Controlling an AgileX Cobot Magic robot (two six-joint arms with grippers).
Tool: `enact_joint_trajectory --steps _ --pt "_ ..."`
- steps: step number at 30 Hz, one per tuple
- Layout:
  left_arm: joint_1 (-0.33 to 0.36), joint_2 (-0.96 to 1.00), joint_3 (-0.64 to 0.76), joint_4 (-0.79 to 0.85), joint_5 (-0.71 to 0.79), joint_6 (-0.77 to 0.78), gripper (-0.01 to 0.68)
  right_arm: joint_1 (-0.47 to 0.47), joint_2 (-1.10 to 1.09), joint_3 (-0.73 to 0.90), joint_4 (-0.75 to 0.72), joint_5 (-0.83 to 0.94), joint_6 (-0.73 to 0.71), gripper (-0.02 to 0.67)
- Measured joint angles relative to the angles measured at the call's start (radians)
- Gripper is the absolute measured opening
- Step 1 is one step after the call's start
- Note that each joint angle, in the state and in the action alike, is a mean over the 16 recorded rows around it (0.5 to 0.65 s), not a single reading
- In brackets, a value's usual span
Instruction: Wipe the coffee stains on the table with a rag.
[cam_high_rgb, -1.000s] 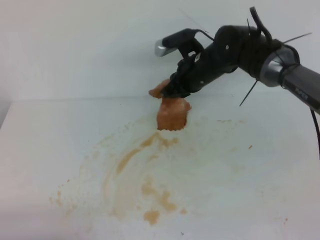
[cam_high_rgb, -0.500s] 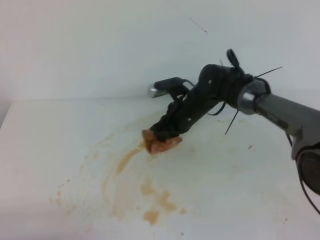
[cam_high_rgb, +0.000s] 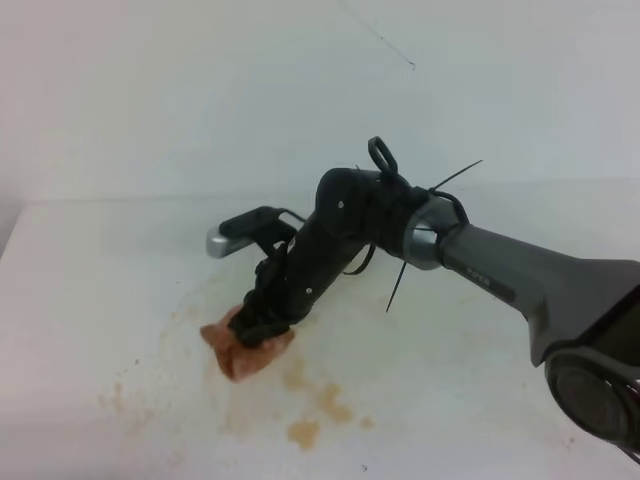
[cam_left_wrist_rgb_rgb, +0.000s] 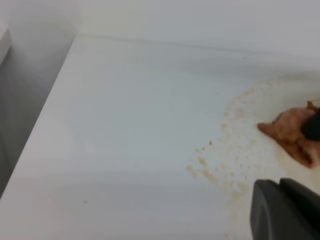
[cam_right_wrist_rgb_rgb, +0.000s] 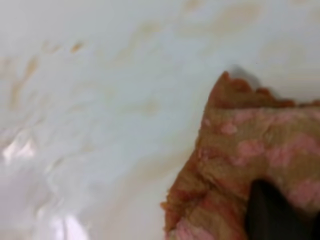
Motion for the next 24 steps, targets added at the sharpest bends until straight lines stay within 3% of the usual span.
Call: enact_joint_trajectory --steps 13,18,24 --pt "0.0 -0.002 0.002 0.0 -0.001 0.0 -0.002 0.017 -0.17 0.009 -0.15 0.111 0.074 0.047" --pt "0.0 -0.002 0.002 0.0 -0.001 0.0 -0.002 0.018 -0.285 0.084 -0.164 0.034 0.086 0.047" --pt "0.0 0.0 0.0 0.0 0.0 0.0 -0.003 0.019 -0.432 0.325 -0.087 -0.172 0.035 0.047"
